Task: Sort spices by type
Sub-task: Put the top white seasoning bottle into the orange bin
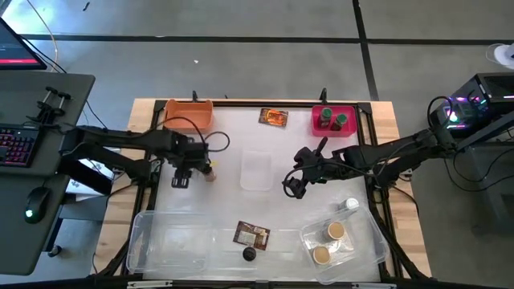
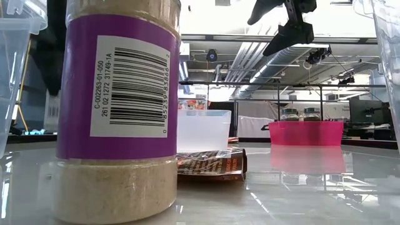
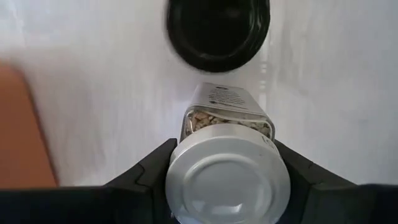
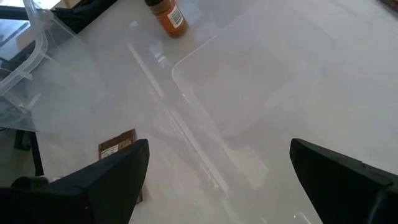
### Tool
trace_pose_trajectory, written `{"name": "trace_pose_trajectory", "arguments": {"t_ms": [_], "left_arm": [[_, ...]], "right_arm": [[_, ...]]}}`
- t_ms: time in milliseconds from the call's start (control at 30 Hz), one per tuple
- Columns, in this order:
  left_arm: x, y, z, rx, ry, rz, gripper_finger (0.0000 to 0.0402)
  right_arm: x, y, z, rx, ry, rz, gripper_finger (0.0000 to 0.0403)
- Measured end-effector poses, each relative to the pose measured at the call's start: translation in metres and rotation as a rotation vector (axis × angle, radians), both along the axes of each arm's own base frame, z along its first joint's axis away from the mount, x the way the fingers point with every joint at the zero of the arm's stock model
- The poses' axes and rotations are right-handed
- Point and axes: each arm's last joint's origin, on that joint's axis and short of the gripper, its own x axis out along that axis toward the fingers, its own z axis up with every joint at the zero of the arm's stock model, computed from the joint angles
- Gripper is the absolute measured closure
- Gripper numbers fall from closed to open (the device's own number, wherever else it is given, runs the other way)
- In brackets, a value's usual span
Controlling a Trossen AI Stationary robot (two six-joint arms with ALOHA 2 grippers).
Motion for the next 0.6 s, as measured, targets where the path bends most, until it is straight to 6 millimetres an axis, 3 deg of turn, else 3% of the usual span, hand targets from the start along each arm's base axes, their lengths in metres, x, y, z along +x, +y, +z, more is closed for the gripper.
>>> {"name": "trace_pose_trajectory", "arguments": {"t_ms": [267,400,500,600], "left_arm": [[-0.009,0.003,0.077,0.015,-0.102,0.254,0.0233],[-0.017,0.003,0.114,-0.024,-0.162,0.586,0.0233],[-0.013,0.003,0.132,-0.207,-0.229,0.725,0.0233],[-0.005,0.007,0.134,-0.276,-0.182,0.851,0.0233]], "right_arm": [[0.0,0.0,0.0,-0.004,0.0,-0.002,0.0018],[0.0,0.0,0.0,-0.006,-0.001,-0.002,0.0018],[0.0,0.0,0.0,-0.004,-0.002,-0.005,0.0018],[0.0,-0.001,0.0,-0.014,-0.006,-0.016,0.0018]]}}
